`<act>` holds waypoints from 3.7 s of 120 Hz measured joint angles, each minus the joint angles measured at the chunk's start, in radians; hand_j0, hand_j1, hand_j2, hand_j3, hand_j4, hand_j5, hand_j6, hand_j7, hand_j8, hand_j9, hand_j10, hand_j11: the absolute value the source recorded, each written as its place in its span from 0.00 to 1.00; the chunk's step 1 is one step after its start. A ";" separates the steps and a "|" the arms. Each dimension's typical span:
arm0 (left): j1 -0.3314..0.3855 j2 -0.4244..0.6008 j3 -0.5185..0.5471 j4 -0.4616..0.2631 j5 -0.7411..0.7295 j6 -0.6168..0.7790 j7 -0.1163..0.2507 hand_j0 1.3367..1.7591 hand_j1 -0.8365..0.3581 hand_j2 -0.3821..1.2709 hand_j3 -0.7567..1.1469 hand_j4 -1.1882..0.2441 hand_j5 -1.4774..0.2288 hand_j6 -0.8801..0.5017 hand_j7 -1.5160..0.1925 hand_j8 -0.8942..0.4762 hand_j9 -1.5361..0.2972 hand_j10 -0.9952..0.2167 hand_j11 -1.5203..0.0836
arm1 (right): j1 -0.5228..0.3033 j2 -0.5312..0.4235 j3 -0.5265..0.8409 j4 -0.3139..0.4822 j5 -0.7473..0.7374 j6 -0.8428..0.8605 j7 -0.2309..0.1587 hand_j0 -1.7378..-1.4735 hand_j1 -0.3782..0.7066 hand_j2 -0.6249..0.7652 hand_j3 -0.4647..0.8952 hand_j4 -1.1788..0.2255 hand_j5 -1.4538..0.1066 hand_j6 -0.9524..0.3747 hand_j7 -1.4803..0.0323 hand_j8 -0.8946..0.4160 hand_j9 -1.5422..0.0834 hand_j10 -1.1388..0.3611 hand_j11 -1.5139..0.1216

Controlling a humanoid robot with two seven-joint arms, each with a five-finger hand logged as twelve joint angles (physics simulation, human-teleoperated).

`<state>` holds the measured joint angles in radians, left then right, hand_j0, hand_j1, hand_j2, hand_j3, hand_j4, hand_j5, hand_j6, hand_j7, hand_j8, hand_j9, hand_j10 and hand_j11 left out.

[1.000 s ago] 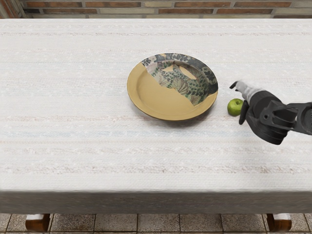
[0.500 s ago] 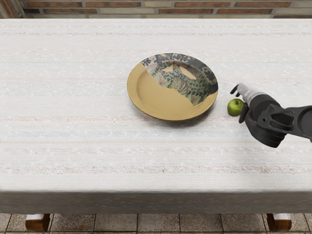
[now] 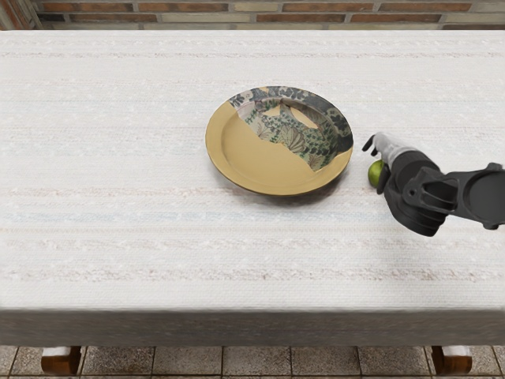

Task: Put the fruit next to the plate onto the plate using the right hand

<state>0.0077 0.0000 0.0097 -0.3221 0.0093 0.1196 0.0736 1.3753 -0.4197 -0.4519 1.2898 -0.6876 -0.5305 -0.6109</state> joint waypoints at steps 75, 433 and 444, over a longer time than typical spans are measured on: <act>0.000 0.000 0.000 0.000 0.000 0.000 0.000 0.76 0.99 0.23 0.40 0.83 0.87 0.64 0.89 0.65 0.84 0.82 0.95 | -0.013 0.013 -0.009 -0.020 0.001 0.000 0.000 0.30 0.49 0.39 0.34 0.54 0.58 0.40 0.62 0.36 0.61 0.48 0.59; 0.000 0.000 0.000 0.000 0.000 0.000 0.000 0.76 0.99 0.23 0.40 0.83 0.87 0.64 0.89 0.65 0.84 0.82 0.95 | -0.034 -0.008 0.573 -0.047 0.104 0.488 0.000 0.30 0.20 0.53 0.34 0.69 0.75 0.61 0.80 0.60 0.77 0.65 0.75; 0.000 0.000 0.000 0.000 0.000 0.000 0.000 0.76 0.99 0.23 0.40 0.83 0.87 0.64 0.89 0.65 0.84 0.82 0.95 | -0.033 -0.100 0.629 -0.037 0.202 0.697 0.000 0.30 0.15 0.50 0.34 0.74 0.80 0.64 0.85 0.62 0.83 0.68 0.81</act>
<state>0.0077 0.0000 0.0098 -0.3221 0.0092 0.1197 0.0736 1.3420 -0.5194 0.1772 1.2524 -0.4859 0.1668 -0.6109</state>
